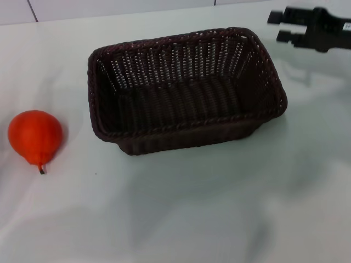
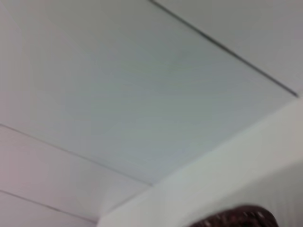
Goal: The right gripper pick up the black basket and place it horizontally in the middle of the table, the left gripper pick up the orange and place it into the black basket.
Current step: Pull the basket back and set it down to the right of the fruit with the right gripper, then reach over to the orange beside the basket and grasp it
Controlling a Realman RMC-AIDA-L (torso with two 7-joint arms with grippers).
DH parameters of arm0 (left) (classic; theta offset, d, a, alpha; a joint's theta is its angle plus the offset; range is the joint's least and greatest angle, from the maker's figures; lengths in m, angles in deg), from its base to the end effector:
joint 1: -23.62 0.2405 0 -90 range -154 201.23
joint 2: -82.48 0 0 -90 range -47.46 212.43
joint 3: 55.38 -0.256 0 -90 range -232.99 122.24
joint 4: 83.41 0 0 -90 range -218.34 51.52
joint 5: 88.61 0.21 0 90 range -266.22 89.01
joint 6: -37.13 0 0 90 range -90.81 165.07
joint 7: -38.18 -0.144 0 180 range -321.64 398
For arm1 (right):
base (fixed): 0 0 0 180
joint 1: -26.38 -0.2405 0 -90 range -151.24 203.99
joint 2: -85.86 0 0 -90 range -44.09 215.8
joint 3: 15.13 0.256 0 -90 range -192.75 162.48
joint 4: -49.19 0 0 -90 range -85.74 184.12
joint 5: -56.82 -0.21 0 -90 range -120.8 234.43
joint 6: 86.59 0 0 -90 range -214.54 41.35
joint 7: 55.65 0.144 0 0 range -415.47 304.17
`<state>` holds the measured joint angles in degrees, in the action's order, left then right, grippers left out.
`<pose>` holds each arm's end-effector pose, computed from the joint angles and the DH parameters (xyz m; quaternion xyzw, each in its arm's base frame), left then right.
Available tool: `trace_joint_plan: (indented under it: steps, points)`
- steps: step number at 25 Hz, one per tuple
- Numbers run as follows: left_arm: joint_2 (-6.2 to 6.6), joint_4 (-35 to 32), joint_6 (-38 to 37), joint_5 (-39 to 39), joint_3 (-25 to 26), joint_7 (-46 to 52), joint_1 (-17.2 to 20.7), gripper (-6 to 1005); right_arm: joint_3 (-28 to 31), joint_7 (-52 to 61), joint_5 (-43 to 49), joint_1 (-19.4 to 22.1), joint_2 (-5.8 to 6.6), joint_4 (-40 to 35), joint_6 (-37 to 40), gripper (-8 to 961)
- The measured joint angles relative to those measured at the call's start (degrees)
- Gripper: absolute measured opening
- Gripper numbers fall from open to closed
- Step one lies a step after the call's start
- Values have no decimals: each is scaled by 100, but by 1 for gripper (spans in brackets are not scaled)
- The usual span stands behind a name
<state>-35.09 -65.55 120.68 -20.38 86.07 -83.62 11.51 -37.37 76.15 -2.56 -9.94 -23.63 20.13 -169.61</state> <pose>-0.3618 0.2603 0.0396 -0.7128 -0.3346 -0.4365 0.4353 0.2936 0.3791 0.0739 -0.6305 -0.6932 -0.1232 0.3266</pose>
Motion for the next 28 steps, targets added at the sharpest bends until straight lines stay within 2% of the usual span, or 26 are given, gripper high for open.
trace_joint_plan:
  steps: [2,12,21,23,28]
  points:
    - [0,51,-195,250,-85,-5,-7,863,0,-98,-170,12,21,3,7,750]
    - [-230,418,-1322,1266,-274,-10,-79,832,-7,-330,-439,-63,12,18,42,748]
    - [-301,582,-1431,1316,-318,-11,-22,805,0,-402,-481,0,7,16,63,746]
    - [-307,583,-1380,1318,-319,-11,-17,549,1,-407,-482,11,8,18,70,745]
    - [-310,586,-1309,1322,-325,-5,-21,379,9,-416,-494,51,-6,23,74,745]
